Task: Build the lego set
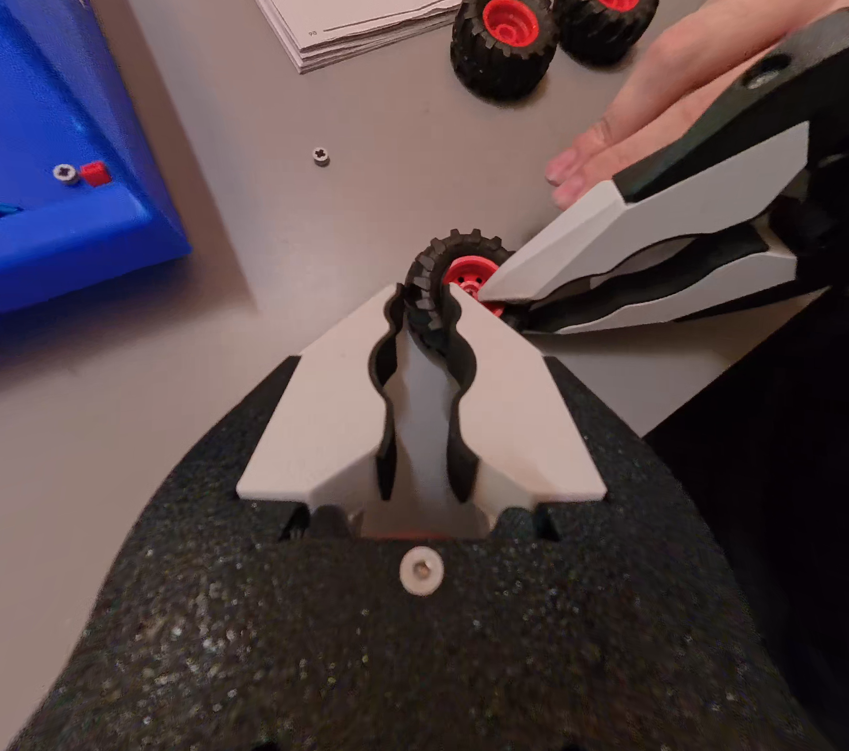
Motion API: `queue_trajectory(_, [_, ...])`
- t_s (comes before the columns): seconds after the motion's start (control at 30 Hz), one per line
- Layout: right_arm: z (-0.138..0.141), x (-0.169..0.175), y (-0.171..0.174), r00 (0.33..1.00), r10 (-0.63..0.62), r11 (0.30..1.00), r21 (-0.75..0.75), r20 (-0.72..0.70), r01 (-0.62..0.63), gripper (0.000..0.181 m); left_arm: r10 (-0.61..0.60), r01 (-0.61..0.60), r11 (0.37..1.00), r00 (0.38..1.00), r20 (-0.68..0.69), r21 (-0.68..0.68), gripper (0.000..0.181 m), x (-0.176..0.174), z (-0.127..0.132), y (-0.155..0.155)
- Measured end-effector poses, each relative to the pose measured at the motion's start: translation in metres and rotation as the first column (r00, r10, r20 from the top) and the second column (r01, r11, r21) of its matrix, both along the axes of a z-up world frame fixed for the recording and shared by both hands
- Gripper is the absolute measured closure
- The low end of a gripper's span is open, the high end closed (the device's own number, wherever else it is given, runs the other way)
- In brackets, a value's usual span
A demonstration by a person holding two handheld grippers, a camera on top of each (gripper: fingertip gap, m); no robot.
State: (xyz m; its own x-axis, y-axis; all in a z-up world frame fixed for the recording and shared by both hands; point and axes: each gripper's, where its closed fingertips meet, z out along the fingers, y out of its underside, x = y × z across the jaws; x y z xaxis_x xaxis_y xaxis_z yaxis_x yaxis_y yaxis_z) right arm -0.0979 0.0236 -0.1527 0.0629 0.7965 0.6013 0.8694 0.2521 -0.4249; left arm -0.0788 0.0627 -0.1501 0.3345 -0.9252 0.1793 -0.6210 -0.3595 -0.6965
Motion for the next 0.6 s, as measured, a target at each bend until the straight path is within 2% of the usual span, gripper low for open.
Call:
queue_trajectory(0.13, [0.0006,-0.001,-0.0006,1.0,-0.005,1.0,-0.015,-0.019,0.005,0.158,-0.034,0.035,0.999,0.999,0.024,-0.031,0.168,0.0005,0.0007,0.0001])
queue_trajectory(0.47, [0.002,-0.0025,-0.0015,0.999,-0.004,1.0,-0.026,-0.034,0.004,0.158,-0.079,0.078,0.997,0.996,-0.046,-0.016,0.17,-0.0009,0.003,0.0001])
queue_trajectory(0.53, [0.0022,-0.0024,-0.0018,0.999,-0.005,1.0,-0.029,-0.038,0.004,0.158,-0.066,0.065,0.998,0.996,-0.059,-0.016,0.168,-0.0024,0.0036,0.0021])
queue_trajectory(0.6, [0.0023,-0.0024,-0.0018,0.999,-0.005,0.999,-0.033,-0.043,0.004,0.158,-0.044,0.043,0.999,0.997,-0.071,-0.012,0.158,-0.0049,0.0032,0.0063])
